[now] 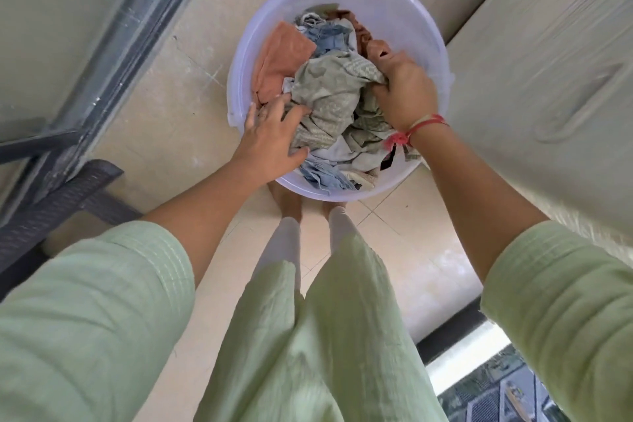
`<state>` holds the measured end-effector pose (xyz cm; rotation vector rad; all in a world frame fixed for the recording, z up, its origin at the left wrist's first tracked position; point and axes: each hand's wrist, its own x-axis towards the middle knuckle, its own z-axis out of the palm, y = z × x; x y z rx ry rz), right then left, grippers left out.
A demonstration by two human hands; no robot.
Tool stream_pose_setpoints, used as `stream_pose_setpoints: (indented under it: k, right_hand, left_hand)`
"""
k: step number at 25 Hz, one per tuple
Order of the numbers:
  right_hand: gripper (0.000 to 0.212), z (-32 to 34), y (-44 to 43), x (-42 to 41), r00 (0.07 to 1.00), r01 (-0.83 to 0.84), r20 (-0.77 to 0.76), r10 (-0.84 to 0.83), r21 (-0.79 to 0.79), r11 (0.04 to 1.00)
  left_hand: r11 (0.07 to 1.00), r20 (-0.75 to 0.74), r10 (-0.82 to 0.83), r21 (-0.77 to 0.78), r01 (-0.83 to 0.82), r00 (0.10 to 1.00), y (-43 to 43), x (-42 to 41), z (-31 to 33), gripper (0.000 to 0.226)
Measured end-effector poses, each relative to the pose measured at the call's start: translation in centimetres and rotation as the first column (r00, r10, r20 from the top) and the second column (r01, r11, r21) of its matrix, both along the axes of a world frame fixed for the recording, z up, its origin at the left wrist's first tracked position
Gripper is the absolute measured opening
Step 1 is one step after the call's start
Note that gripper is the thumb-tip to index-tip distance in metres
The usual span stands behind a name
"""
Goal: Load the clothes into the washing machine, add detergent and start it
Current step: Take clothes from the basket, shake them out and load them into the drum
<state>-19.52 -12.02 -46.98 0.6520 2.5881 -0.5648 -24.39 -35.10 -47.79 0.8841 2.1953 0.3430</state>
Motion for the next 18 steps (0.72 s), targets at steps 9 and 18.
stream_pose_setpoints:
  k: [9, 18]
  right_hand:
    - [0.030, 3.1, -7.5, 6.9, 0.971, -0.009, -0.238, 0.011, 0.007, 1.000]
    - [0.015, 4.0, -3.8, 7.8, 0.730, 0.678, 0.224, -0.645, -0.348, 0.647]
  left_hand:
    - [0.999, -0.171, 0.002, 0.052, 0.007, 0.985, -2.6, -0.8, 0.3, 0.085]
    - [0.804, -0.399, -0.524, 0.060, 0.591, 0.753, -1.4, -1.7, 0.8, 0.088]
